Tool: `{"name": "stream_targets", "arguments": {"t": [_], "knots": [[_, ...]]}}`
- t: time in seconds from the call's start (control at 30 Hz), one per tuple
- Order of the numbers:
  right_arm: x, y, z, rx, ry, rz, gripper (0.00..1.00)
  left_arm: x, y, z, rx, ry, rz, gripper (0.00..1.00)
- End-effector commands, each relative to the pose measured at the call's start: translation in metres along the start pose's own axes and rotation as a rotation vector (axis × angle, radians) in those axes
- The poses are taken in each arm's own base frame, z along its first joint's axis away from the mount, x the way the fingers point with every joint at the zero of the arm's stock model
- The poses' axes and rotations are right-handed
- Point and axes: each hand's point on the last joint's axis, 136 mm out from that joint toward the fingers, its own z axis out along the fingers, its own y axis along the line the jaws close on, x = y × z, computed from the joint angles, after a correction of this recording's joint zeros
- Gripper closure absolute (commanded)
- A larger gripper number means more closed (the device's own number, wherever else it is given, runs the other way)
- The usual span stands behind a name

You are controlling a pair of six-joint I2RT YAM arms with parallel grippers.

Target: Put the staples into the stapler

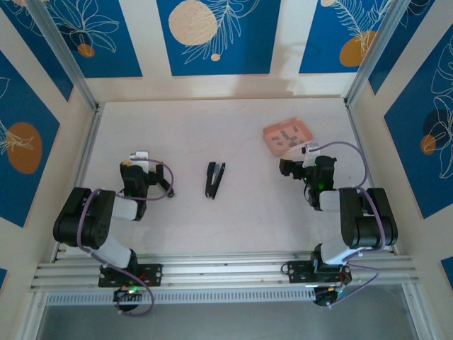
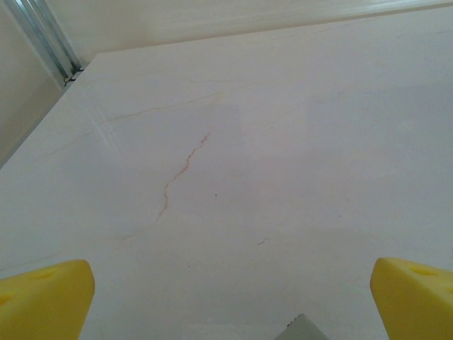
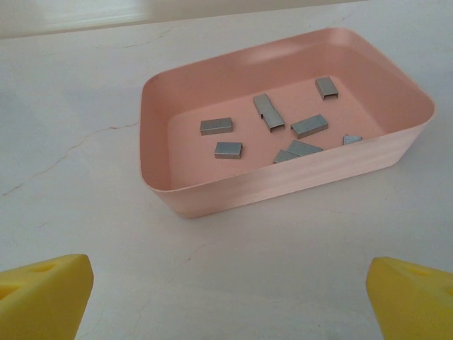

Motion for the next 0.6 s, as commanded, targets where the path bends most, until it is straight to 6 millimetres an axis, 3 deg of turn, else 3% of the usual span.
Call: {"name": "stream_targets", "arguments": {"t": [0.0, 0.37, 0.57], "knots": [[-0.009, 0.000, 0.002, 0.000, -0.023, -0.007, 0.01, -0.009, 0.002, 0.002, 0.002, -0.022, -0.015, 0.00], [-0.009, 0.000, 0.001, -0.003, -0.025, -0.005, 0.01, -0.010, 0.001, 0.001, 0.009, -0.028, -0.009, 0.00], [-0.028, 0.008, -0.002, -0.027, 0.056, 0.015, 0.01, -0.022, 0.003, -0.004, 0.004, -0.017, -0.005, 0.00]]}}
